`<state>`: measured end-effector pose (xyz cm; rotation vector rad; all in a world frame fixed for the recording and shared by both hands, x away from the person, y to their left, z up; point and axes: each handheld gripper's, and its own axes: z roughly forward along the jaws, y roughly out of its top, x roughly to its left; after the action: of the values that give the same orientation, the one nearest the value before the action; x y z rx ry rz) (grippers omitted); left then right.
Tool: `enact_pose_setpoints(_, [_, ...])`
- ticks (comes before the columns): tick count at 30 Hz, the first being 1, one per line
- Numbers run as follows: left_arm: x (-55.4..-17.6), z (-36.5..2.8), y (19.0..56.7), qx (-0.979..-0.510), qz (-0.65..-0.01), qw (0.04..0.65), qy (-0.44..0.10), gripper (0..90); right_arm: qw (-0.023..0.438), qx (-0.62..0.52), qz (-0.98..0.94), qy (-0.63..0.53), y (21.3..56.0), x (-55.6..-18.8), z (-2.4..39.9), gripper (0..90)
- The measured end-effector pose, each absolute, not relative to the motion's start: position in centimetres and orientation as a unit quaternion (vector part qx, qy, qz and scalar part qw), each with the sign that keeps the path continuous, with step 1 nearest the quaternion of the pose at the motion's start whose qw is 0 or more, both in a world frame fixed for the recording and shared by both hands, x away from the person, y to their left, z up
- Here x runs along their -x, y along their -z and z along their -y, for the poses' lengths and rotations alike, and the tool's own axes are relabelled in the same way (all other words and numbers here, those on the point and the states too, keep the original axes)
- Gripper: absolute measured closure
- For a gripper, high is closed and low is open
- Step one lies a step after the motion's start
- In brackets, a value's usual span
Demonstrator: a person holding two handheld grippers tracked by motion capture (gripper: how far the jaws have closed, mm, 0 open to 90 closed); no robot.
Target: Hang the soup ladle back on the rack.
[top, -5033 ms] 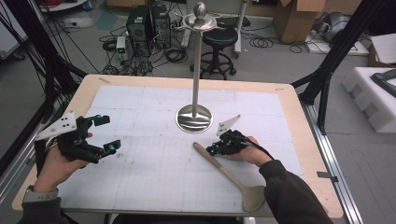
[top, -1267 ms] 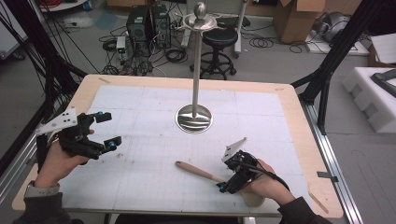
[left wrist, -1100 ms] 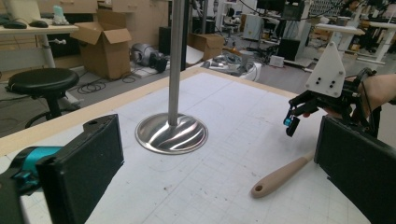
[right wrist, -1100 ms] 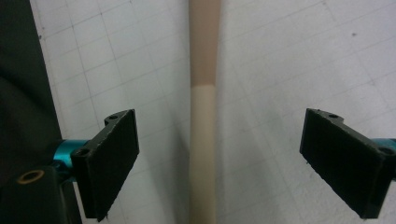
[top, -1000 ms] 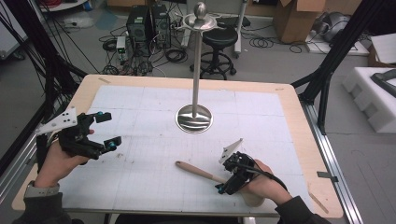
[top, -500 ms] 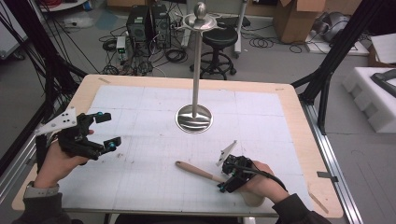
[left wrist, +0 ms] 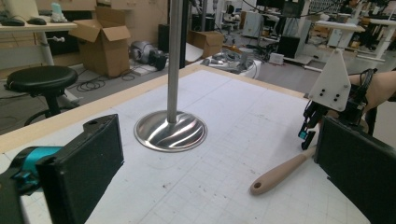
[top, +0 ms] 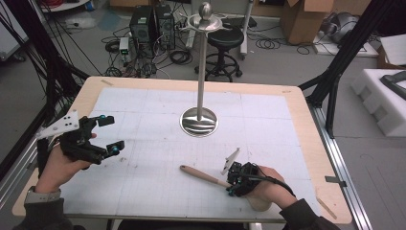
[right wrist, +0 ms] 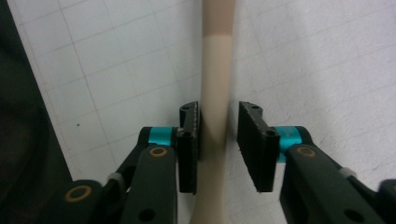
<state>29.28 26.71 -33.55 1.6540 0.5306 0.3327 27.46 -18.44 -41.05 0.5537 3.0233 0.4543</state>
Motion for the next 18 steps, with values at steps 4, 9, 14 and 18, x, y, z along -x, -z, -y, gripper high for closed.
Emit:
enact_pose_setpoints(4, [-29.3,-26.8,33.5,-0.723,-0.231,0.635,-0.146,1.8,0.008,-0.176,-0.974,-0.143,41.0,-27.6,18.3,76.9])
enact_pose_setpoints(9, [-29.2,-26.9,33.5,-0.722,-0.232,0.635,-0.147,1.8,0.003,-0.178,-0.972,-0.155,41.1,-27.7,18.7,78.3])
enact_pose_setpoints(14, [-29.2,-27.0,33.4,-0.72,-0.233,0.637,-0.149,1.8,0.021,-0.179,-0.97,-0.165,40.9,-27.7,19.0,78.4])
enact_pose_setpoints(18, [-29.2,-27.1,33.4,-0.719,-0.235,0.636,-0.149,1.8,0.034,-0.184,-0.964,-0.188,40.5,-27.6,19.5,78.4])
